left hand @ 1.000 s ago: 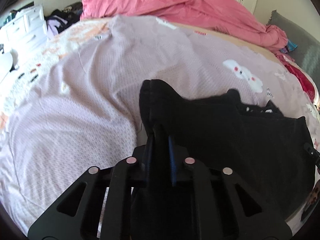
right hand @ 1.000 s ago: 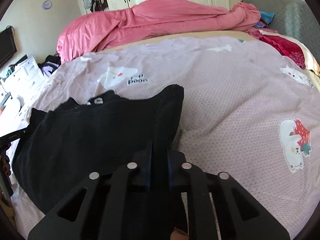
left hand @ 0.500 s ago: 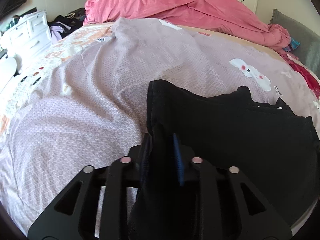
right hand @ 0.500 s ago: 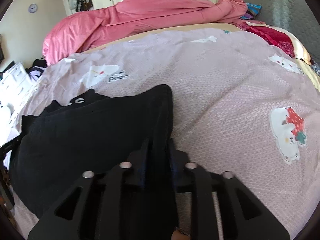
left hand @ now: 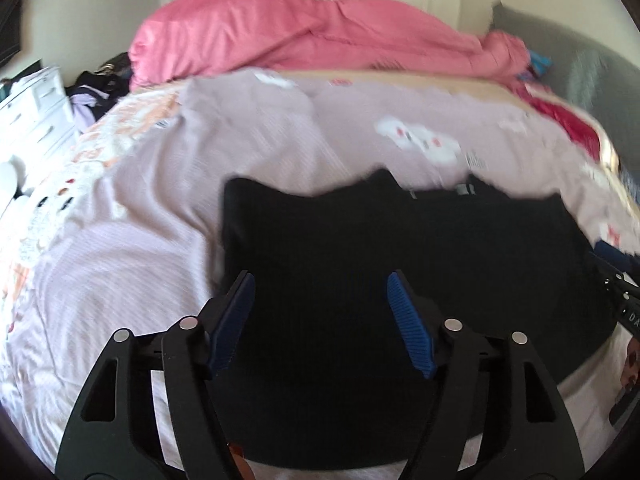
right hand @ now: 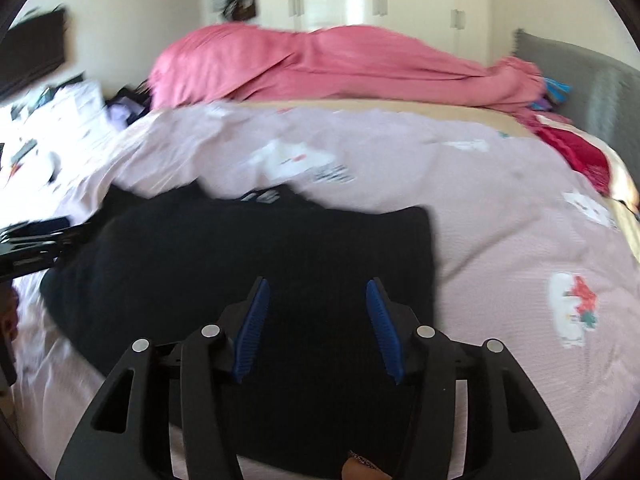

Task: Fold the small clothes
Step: 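Fold the side edge over the shirt and open both tools, then move both open tools to the edge of the folded black shirt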

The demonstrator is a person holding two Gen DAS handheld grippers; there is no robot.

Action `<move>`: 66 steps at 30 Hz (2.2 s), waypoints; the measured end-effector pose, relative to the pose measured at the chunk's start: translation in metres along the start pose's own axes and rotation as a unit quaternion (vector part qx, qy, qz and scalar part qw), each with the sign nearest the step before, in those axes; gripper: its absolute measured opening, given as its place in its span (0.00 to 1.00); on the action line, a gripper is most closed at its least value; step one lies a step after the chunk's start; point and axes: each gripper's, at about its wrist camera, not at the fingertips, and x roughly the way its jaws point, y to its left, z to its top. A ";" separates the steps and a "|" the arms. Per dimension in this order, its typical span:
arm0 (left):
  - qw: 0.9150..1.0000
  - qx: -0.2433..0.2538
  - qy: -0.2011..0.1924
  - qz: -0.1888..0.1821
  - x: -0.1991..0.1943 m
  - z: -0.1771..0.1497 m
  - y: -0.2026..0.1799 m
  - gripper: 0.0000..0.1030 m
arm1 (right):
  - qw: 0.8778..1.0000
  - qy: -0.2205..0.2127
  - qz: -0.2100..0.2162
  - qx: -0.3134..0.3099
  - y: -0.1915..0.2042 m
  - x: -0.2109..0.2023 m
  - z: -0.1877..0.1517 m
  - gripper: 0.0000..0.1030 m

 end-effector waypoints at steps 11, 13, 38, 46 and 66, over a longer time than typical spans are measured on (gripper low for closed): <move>1.000 0.003 0.028 0.004 0.001 -0.043 -0.003 0.74 | 0.996 0.085 0.010 0.031 -0.001 0.017 -0.028 0.56; 1.000 -0.002 0.030 0.003 -0.002 -0.044 -0.001 0.75 | 0.996 0.082 0.006 0.032 0.001 0.016 -0.030 0.56; 0.999 -0.027 0.020 0.005 -0.047 -0.066 0.018 0.89 | 0.999 0.044 0.016 -0.011 0.038 -0.033 -0.048 0.90; 0.999 -0.047 0.013 0.019 -0.055 -0.063 0.043 0.91 | 0.996 -0.004 0.033 -0.083 0.085 -0.053 -0.048 0.93; 0.992 -0.119 0.021 0.042 -0.024 -0.030 0.115 0.91 | 0.983 0.043 0.058 -0.169 0.188 0.002 -0.047 0.94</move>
